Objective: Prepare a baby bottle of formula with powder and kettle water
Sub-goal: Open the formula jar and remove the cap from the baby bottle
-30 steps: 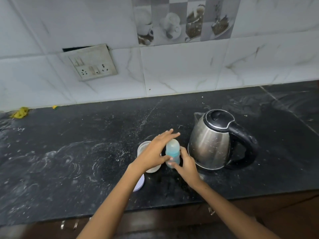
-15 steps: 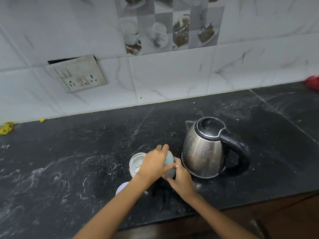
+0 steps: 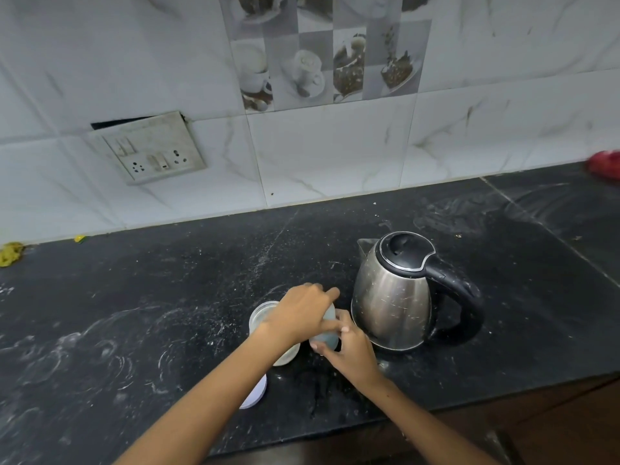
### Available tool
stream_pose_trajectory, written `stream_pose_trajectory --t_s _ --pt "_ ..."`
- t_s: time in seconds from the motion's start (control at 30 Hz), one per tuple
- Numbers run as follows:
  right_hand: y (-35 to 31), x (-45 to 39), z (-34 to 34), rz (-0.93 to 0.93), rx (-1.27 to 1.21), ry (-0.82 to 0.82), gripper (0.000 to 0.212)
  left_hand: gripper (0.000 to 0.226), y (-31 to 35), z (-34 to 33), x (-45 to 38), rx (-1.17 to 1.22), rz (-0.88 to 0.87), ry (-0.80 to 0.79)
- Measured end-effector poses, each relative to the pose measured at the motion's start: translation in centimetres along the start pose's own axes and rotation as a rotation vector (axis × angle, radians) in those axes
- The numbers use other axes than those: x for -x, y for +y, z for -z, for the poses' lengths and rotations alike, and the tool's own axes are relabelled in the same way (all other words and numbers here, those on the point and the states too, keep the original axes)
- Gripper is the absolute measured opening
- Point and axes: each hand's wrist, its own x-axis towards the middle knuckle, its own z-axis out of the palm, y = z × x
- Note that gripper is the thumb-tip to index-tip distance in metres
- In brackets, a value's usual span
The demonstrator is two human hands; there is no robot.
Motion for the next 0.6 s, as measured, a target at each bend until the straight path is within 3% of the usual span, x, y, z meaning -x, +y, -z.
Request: stream_pose_trajectory --t_s 0.07,0.17,0.27,0.37,0.5,0.6 --pt "0.1 0.1 0.2 0.007 0.012 -0.001 0.060 0.065 0.2 0.0 -0.1 0.019 -0.054 -0.059" --pt "-0.1 0.7 0.7 0.016 0.034 -0.002 0.066 0.050 0.3 0.4 0.2 -0.018 -0.148 -0.060" --pt "-0.4 0.9 1.0 0.008 0.045 -0.016 0.059 0.038 0.2 0.3 0.4 -0.025 -0.085 0.006" --pt "0.0 1.7 1.0 -0.014 0.032 -0.034 0.053 0.039 1.5 -0.6 0.9 -0.025 0.019 0.036" --pt "0.2 1.7 0.7 -0.059 -0.030 -0.003 0.079 0.040 1.9 0.1 1.8 0.078 0.143 0.257" --pt "-0.2 1.1 0.7 -0.078 -0.069 -0.011 0.092 0.046 1.2 0.7 3.4 0.175 0.136 0.354"
